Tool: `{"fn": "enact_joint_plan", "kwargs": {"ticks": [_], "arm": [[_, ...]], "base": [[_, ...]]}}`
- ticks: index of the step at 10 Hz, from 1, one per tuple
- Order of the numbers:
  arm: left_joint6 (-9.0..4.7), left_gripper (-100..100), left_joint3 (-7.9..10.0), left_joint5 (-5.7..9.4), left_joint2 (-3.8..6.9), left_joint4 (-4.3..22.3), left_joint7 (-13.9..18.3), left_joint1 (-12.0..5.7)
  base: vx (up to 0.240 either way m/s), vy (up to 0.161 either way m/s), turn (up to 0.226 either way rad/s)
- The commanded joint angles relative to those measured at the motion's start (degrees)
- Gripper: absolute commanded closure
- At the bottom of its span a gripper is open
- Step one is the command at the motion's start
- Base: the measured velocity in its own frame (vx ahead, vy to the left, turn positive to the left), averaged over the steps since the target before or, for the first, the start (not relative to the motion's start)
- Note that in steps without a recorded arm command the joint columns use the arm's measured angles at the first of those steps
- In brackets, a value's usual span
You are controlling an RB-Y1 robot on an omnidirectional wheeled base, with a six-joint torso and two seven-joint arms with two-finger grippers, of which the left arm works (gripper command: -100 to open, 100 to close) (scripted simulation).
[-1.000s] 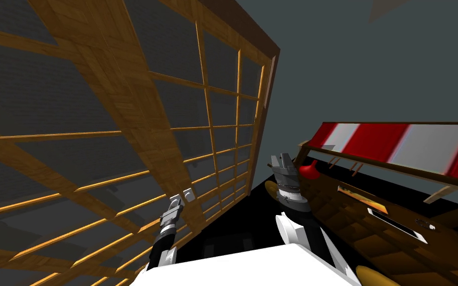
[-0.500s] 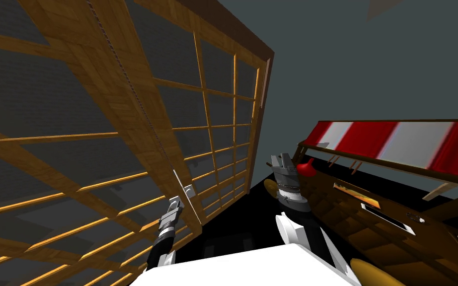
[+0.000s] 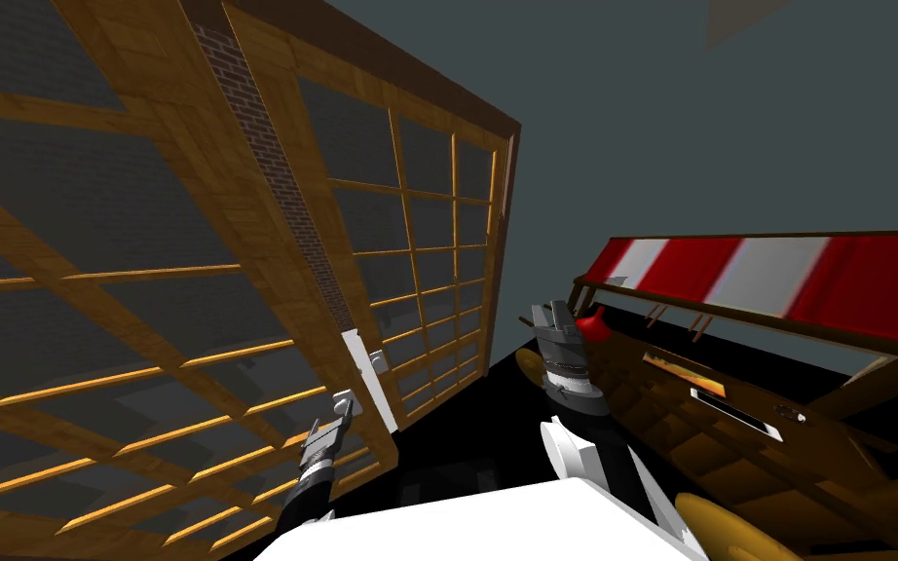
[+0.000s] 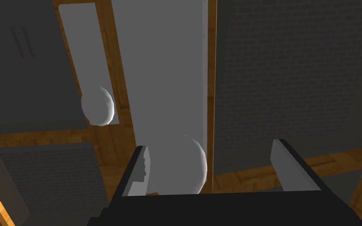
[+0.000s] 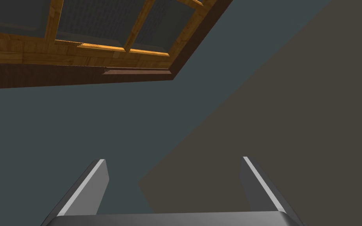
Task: Pull the door open
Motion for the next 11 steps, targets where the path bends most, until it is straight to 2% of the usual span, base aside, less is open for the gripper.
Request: {"fn": "enact_joint_plan", "kwargs": {"ticks": [1, 2, 9, 11], "arm": [[-0.84, 100, 1.11, 0.51, 0.98, 2.86, -0.12, -0.25], [-0.80, 100, 1.22, 0.85, 1.22, 3.30, 1.12, 0.45], [-0.78, 100, 1.27, 1.02, 1.34, 3.15, 1.73, 0.80], [-0.73, 100, 1.43, 1.53, 1.69, 3.73, 3.58, 1.85]], "base": [[-0.057, -0.013, 0.010], [-0.078, -0.021, -0.008], [-0.019, -0.006, 0.004], [-0.052, -0.013, 0.019]]}}
